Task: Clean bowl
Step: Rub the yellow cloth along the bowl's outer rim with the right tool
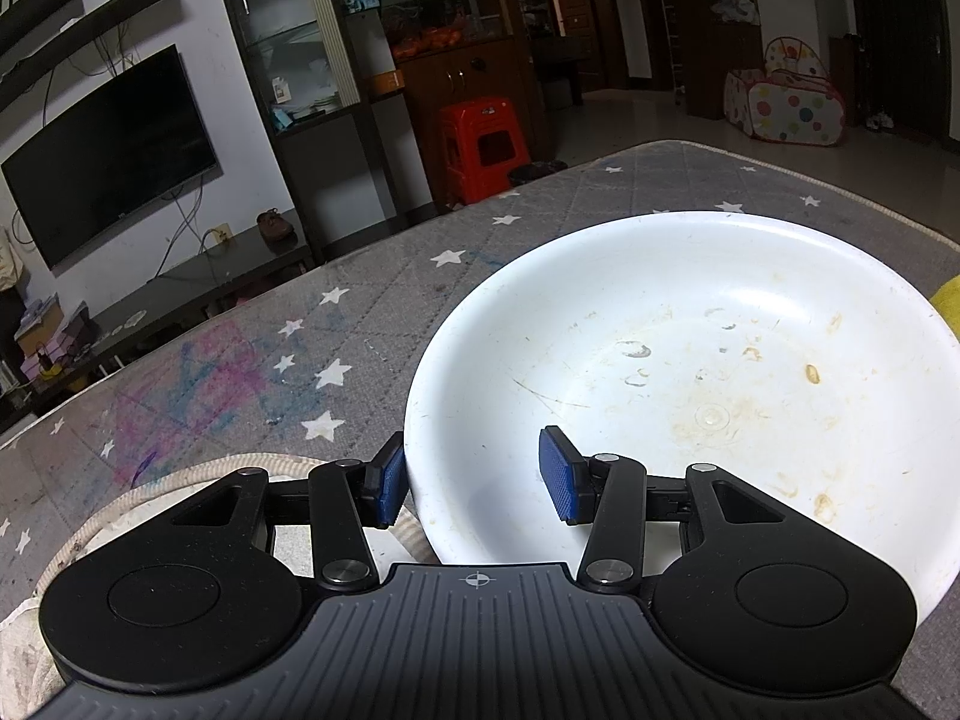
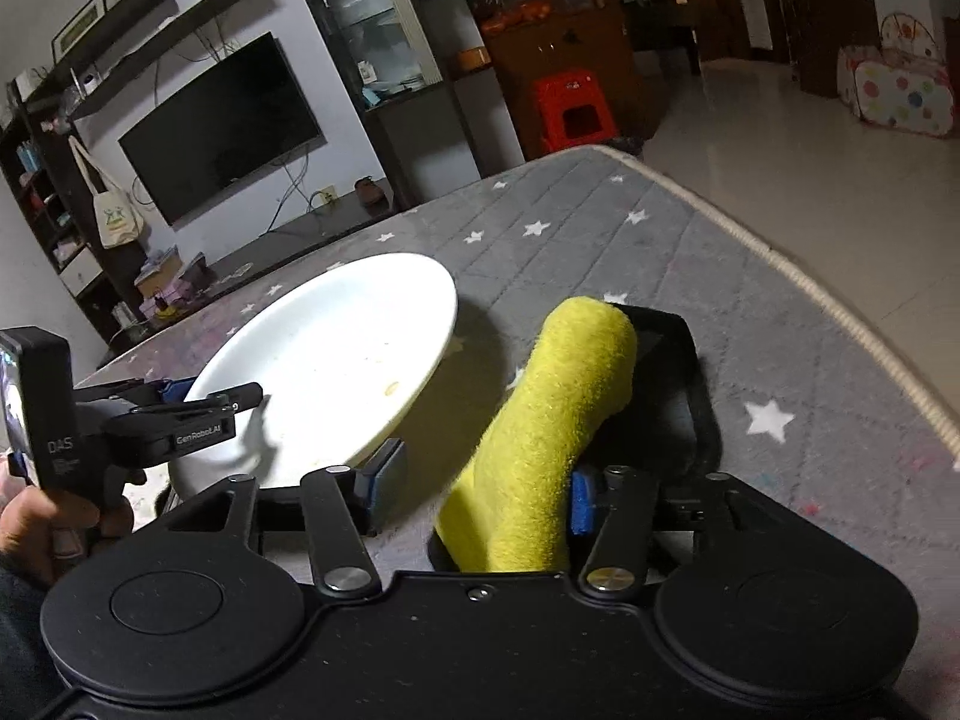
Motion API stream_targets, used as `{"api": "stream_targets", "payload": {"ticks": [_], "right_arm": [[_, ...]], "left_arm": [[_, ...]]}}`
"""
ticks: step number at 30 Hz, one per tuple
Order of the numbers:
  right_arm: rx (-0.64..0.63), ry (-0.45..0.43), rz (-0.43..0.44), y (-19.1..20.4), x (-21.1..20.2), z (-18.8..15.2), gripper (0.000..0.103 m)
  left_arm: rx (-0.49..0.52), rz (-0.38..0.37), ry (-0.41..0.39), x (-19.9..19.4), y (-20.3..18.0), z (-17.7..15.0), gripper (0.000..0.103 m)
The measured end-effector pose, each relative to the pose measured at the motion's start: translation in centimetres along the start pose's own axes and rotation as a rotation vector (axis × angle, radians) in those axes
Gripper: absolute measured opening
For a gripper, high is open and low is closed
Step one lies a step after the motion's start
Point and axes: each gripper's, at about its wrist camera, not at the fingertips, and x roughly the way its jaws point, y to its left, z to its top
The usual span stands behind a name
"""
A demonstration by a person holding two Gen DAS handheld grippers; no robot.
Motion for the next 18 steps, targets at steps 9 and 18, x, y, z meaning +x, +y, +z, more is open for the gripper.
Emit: {"api": "stream_targets", "payload": {"ticks": [9,18], "right_arm": [[-0.055,-0.042,-0.075,0.3,1.2,0.0,0.052],[-0.076,-0.053,-0.099,0.6,0.5,0.4,0.059]], "left_arm": [[0.0,-0.002,-0.001,0.0,0.1,-0.1,0.047],[-0.001,-0.002,0.0,0.1,0.2,0.1,0.047]]}}
